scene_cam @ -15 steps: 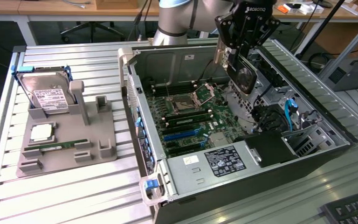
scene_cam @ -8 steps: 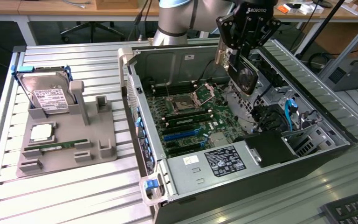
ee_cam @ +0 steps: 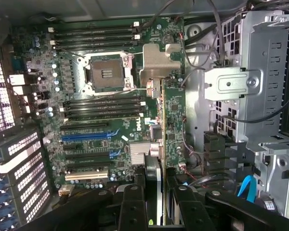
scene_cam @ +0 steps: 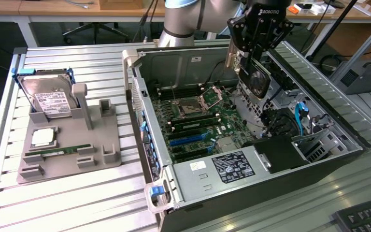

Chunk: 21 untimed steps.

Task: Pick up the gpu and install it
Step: 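Pick up the gpu and move the gpu toward the slot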

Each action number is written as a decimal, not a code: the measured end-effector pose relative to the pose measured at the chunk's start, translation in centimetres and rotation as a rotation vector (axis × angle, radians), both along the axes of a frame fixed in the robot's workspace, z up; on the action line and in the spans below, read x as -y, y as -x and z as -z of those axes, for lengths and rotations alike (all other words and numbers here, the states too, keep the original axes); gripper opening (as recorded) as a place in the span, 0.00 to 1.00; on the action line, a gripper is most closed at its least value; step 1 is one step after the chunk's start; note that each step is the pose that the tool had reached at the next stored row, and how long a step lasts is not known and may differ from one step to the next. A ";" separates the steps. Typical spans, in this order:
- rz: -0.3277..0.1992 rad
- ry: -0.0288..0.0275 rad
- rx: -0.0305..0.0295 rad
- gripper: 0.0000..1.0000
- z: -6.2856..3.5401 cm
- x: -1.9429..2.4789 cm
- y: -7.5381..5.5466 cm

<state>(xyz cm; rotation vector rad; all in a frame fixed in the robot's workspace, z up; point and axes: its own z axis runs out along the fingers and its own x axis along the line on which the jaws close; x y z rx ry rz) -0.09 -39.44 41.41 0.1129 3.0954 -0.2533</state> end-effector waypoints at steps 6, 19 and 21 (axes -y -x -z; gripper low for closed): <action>0.000 0.0035 -0.0001 0.27 0.24 0.00 -0.6; 0.002 -0.0801 0.0000 0.27 0.84 -0.06 -0.7; 0.005 -0.1409 -0.0001 0.27 0.84 -0.05 -0.7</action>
